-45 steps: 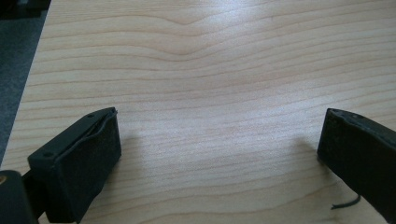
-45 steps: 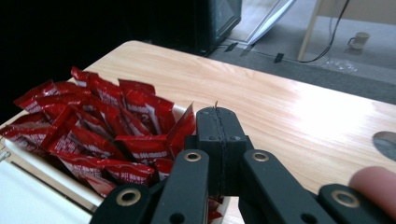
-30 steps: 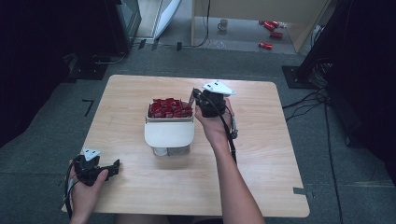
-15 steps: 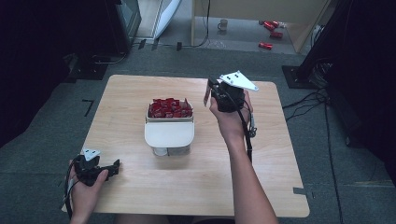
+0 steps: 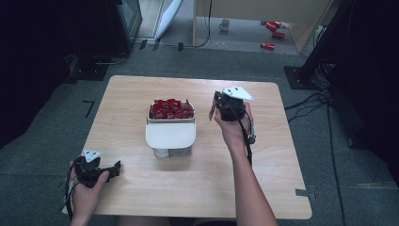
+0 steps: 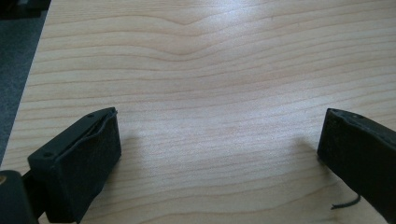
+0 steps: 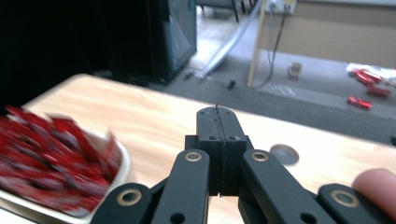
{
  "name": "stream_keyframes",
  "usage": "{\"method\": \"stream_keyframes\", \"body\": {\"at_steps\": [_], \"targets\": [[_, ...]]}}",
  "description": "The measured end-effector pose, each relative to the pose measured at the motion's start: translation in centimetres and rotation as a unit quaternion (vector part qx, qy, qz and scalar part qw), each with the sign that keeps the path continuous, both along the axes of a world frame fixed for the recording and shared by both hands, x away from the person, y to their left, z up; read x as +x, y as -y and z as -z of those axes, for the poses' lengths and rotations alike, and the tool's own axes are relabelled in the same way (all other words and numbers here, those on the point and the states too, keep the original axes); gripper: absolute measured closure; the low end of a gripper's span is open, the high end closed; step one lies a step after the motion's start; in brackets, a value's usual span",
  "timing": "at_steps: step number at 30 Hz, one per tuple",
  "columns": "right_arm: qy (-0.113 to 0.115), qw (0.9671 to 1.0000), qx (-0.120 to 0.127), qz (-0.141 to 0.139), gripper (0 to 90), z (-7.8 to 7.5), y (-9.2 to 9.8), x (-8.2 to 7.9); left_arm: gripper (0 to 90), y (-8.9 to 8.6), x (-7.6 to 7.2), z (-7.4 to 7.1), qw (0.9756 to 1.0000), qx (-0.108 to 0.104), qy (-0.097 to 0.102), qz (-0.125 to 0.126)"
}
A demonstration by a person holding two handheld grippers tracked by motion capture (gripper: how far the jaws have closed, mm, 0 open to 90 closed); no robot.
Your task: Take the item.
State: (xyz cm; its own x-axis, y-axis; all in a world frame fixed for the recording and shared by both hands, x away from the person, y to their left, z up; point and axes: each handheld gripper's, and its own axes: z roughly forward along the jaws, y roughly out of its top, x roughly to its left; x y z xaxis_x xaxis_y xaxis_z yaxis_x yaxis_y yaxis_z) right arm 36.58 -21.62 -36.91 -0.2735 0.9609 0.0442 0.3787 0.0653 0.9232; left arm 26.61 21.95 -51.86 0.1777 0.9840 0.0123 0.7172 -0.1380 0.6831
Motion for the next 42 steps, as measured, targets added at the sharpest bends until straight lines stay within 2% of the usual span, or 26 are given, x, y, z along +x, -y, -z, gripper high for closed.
{"method": "stream_keyframes", "body": {"at_steps": [4,8,13,19,23,28,31,38,42], "targets": [[-0.014,0.9996,0.015,0.019,90.0,2.6,0.5,0.3,0.0,0.0,0.0,0.0,1.0000,-0.001,0.000,0.001],[-0.015,0.9995,0.000,0.027,90.0,4.4,0.8,-0.5,0.0,0.0,0.0,0.0,1.0000,0.000,0.000,0.001],[0.007,0.9995,0.005,0.030,90.0,5.5,0.9,-2.7,0.0,0.0,0.0,0.0,1.0000,-0.002,0.001,0.000],[0.025,0.9990,-0.019,0.031,90.0,6.8,0.3,-6.0,0.0,0.0,0.0,0.0,1.0000,-0.001,-0.001,0.001],[-0.001,0.9994,-0.014,0.032,90.0,8.4,0.4,-7.2,0.0,0.1,-0.1,0.0,1.0000,-0.001,-0.001,0.003],[-0.036,0.9987,0.003,0.037,90.0,10.3,0.7,-7.5,0.0,0.1,-0.1,0.0,1.0000,-0.001,-0.001,0.003],[-0.054,0.9980,0.001,0.034,90.0,11.3,0.6,-7.6,0.0,0.1,-0.1,0.0,1.0000,-0.001,-0.001,0.003],[-0.089,0.9955,0.016,0.030,90.0,12.7,0.6,-7.6,0.0,0.1,-0.1,0.0,1.0000,-0.001,-0.001,0.003],[-0.101,0.9946,0.013,0.020,90.0,13.2,0.4,-7.5,0.0,0.1,-0.1,0.0,1.0000,-0.001,-0.001,0.003]]}}
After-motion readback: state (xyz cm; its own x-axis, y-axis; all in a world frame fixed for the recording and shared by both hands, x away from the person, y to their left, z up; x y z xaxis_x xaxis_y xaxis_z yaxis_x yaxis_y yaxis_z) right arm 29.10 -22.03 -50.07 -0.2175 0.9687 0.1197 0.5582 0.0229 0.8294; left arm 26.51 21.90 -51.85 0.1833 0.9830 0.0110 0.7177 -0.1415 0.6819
